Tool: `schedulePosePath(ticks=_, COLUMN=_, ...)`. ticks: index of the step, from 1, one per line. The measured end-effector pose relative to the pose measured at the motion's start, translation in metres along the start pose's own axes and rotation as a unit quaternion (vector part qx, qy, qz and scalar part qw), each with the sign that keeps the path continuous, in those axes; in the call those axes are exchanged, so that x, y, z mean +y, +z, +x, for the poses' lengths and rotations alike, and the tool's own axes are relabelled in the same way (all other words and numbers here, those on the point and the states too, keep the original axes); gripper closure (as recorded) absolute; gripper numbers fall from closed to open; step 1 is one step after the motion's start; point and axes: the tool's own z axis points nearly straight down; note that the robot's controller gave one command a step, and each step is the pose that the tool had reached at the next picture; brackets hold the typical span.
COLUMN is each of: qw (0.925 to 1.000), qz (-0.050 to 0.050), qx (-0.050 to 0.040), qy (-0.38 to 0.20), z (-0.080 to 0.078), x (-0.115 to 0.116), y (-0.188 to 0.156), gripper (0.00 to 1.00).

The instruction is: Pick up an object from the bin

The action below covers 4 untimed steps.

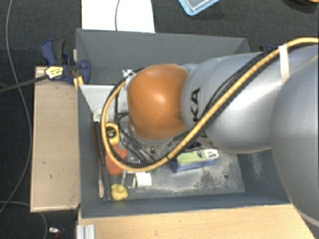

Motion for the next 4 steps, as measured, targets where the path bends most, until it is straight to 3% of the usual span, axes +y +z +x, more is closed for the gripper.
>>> schedulePosePath(ticks=1, qw=1.0, qz=0.0, qx=0.0, qy=-0.002, z=0.0, x=0.0, y=0.0, gripper=0.0)
schedulePosePath(ticks=3, qw=0.998, qz=-0.002, qx=-0.0019, qy=0.063, z=-0.022, x=-0.052, y=0.12, gripper=0.0)
schedulePosePath(ticks=4, qw=0.9974, qz=-0.003, qx=-0.0024, qy=0.072, z=-0.025, x=-0.063, y=0.112, gripper=0.0)
